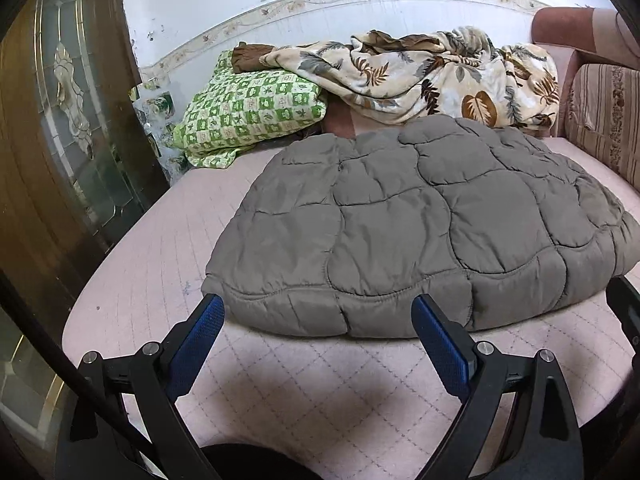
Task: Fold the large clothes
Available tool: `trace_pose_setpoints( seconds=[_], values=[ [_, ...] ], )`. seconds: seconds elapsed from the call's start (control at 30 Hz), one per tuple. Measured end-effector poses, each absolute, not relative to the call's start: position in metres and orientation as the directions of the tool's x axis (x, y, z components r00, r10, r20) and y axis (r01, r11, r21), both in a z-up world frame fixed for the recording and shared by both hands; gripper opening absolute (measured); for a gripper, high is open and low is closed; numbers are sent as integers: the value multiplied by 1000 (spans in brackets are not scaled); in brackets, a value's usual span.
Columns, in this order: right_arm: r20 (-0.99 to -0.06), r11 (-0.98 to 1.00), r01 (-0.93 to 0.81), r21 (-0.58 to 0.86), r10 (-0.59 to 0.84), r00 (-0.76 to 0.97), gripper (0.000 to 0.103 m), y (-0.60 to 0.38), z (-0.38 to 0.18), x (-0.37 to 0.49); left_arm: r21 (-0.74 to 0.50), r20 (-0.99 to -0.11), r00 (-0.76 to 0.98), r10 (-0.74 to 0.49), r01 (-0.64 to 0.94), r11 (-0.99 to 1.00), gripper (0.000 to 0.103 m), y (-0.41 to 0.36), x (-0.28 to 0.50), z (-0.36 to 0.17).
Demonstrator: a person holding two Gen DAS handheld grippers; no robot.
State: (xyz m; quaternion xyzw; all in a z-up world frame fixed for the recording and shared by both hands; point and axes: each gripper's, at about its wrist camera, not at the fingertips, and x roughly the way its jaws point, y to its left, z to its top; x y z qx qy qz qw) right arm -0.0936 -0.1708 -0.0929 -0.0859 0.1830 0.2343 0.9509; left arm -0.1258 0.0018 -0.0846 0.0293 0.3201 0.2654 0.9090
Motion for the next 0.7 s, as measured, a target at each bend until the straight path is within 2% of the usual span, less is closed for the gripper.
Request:
trace_pose_setpoints(
  seconds=[0.7],
  values=[
    [-396,869,-487,-92,417,818,93,-167,-96,-92,185,-596,639,486,-480,857,94,14,-124,-86]
  ],
)
